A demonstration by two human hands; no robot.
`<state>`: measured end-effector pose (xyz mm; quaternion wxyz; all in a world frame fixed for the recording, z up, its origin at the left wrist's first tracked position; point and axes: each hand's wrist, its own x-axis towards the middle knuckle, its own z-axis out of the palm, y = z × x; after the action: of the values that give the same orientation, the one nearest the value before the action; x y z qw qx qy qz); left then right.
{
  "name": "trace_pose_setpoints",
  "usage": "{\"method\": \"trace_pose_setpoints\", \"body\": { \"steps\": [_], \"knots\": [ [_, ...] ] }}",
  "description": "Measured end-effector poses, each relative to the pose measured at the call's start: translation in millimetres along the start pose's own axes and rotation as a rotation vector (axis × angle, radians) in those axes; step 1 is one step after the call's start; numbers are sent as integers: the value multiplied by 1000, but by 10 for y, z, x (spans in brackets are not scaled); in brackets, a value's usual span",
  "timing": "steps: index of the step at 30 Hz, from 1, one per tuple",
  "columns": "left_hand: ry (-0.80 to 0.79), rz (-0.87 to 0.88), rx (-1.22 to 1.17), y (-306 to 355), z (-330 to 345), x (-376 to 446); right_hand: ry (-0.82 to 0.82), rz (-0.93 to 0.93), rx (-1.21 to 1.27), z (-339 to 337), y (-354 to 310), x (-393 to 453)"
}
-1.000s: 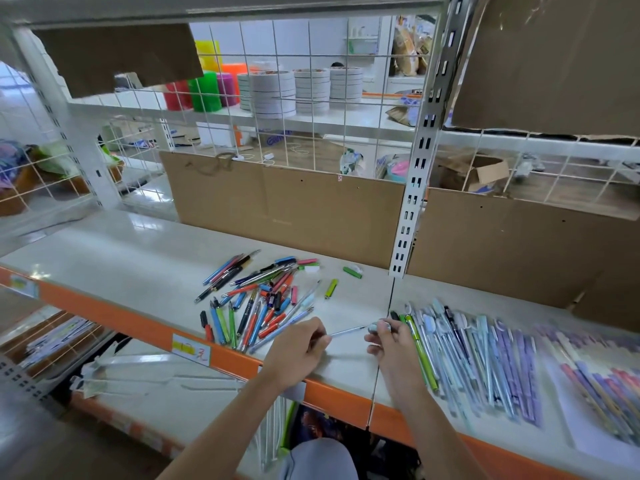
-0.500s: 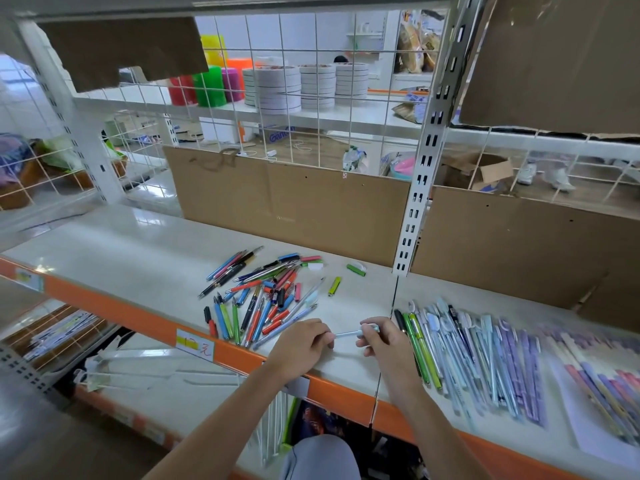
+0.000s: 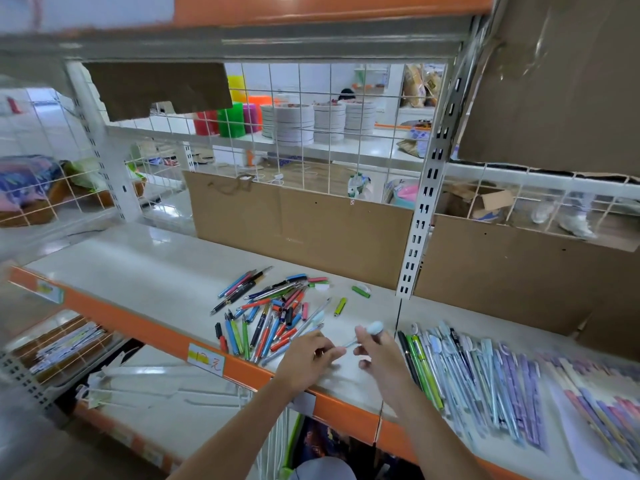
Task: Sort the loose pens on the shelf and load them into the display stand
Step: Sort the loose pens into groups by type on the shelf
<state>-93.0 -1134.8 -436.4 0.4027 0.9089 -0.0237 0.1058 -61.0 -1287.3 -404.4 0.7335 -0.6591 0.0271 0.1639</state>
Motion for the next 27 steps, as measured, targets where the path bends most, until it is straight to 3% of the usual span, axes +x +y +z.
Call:
{"method": "trace_pose_setpoints", "body": {
  "steps": [5,10,13,27],
  "knots": [
    [110,-23,61,-42,-54,-102,54,-252,-499,-132,-310,52],
    [249,-202,213,-161,-243,-141,-62,-156,-1170,-239,-163,95],
    [295,-256,261,-246,-398,-144,15,-200,-1433,-233,-144,48],
    [172,-169,542,-293,-366,-114,-25,-350,-1196,71,324,-8]
  ]
}}
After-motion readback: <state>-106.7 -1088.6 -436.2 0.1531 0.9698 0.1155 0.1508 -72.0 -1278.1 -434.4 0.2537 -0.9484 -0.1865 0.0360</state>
